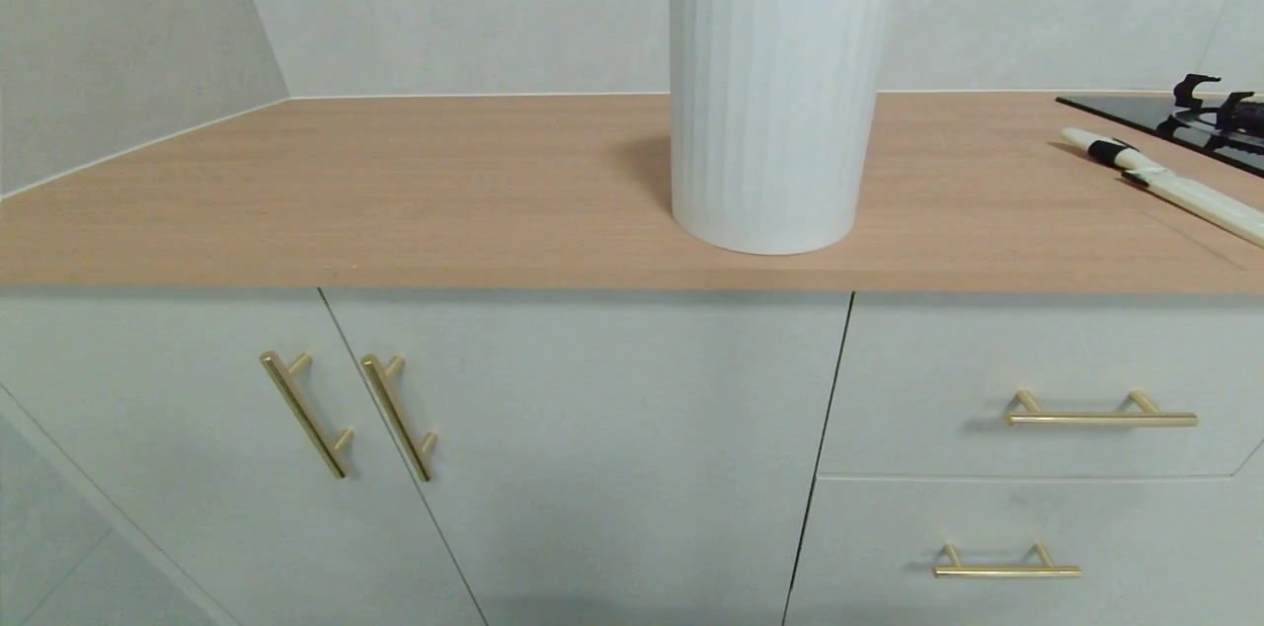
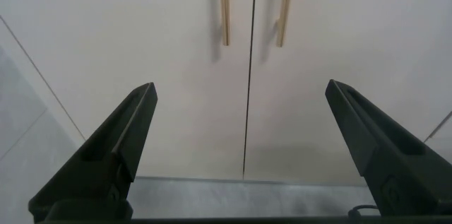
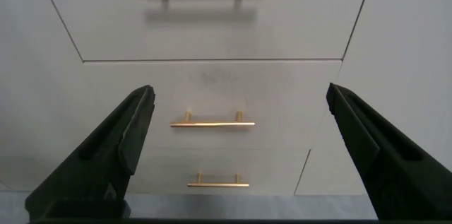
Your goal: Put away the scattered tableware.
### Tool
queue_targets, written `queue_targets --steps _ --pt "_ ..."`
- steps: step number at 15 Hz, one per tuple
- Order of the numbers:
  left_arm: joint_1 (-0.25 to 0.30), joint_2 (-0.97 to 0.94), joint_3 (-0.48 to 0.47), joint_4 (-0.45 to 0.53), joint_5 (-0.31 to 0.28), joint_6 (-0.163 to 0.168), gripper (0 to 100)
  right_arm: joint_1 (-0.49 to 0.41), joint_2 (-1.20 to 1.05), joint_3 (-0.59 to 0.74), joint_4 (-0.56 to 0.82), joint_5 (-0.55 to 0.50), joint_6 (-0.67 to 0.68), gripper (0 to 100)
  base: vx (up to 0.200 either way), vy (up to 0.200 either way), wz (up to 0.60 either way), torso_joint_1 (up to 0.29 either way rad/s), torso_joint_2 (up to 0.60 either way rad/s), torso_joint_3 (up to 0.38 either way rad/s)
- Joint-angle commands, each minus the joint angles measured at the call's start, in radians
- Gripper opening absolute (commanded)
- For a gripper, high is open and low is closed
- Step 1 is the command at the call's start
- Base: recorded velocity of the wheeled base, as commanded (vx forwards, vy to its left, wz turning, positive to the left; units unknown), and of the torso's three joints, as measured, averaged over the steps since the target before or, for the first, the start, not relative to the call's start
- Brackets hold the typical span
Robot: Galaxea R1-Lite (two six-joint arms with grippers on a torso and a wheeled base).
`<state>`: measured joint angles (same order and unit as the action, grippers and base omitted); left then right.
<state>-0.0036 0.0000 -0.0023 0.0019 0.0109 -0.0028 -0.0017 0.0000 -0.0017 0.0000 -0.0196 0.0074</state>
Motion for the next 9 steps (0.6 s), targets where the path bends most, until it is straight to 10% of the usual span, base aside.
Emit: queue_targets --steps 1,6,9 --pt "0.001 0.0 -0.001 0.0 0.0 0.0 100 0.0 0.002 0.002 0.0 0.0 0.0 100 0.0 -0.2 0.0 0.007 0.0 0.002" --pt "0.001 0.0 -0.001 0.0 0.0 0.0 100 0.0 0.002 0.0 0.0 0.0 0.0 100 0.0 -0.2 0.0 0.002 0.0 0.0" --pt "0.001 0.0 -0.001 0.0 0.001 0.0 100 0.0 0.002 0.002 0.0 0.0 0.0 100 0.0 0.0 0.0 0.0 0.0 0.0"
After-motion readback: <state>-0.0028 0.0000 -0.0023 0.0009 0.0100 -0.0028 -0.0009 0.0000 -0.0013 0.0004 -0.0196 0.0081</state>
